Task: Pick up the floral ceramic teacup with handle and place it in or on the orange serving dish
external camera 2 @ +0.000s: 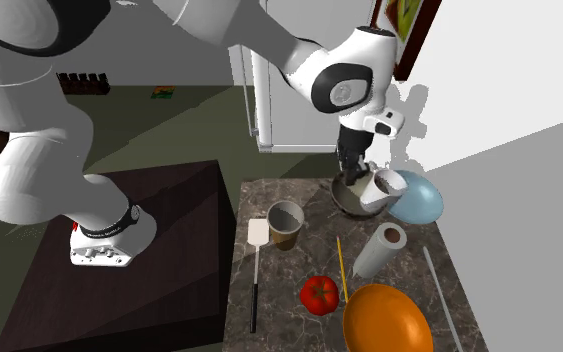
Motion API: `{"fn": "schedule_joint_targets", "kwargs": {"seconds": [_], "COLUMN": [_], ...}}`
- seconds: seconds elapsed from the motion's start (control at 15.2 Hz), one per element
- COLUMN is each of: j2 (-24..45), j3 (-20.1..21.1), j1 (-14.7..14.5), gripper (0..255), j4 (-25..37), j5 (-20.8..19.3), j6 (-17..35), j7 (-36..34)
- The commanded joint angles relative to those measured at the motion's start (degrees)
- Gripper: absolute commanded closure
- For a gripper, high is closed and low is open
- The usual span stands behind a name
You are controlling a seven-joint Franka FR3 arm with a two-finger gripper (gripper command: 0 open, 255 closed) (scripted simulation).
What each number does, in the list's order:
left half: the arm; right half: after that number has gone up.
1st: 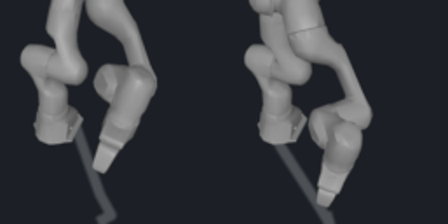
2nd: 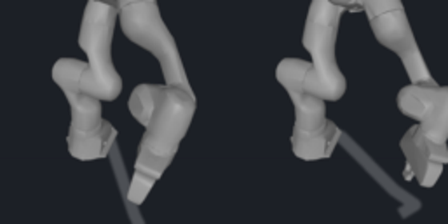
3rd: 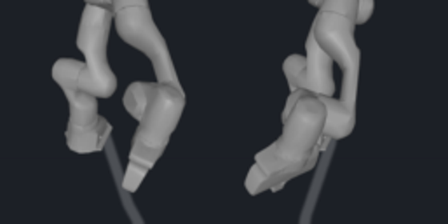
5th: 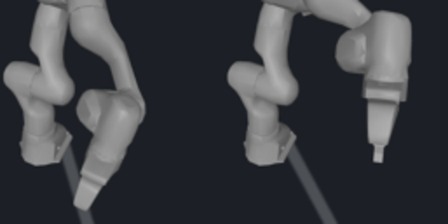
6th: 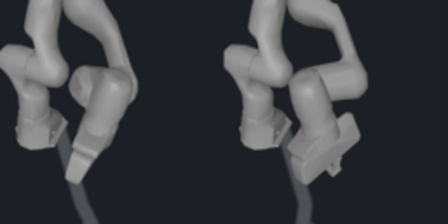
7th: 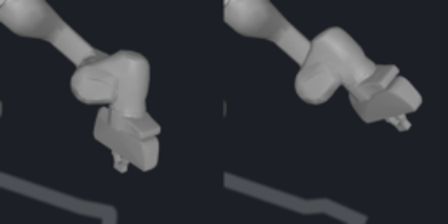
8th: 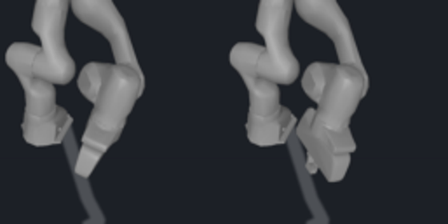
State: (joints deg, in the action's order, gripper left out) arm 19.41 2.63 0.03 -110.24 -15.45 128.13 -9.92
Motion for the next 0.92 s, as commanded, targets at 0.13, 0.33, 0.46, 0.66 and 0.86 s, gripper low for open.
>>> {"fn": "schedule_joint_targets", "kwargs": {"seconds": [0.13, 0.33, 0.46, 0.66, 0.86], "j2": [-0.03, 0.45, 0.99, 2.13, 3.68], "j3": [-1.52, -2.62, -3.34, -4.34, -5.21], "j1": [3.38, 6.00, 7.73, 10.32, 12.96], "gripper": [255, 255, 255, 255, 255], "j4": [0.31, 1.11, 1.99, 3.82, 6.28], "j5": [0.47, 0.93, 1.30, 1.95, 2.70], "j6": [0.73, 1.18, 1.37, 1.44, 1.25], "j7": [5.11, 9.05, 11.69, 15.68, 19.65]}}
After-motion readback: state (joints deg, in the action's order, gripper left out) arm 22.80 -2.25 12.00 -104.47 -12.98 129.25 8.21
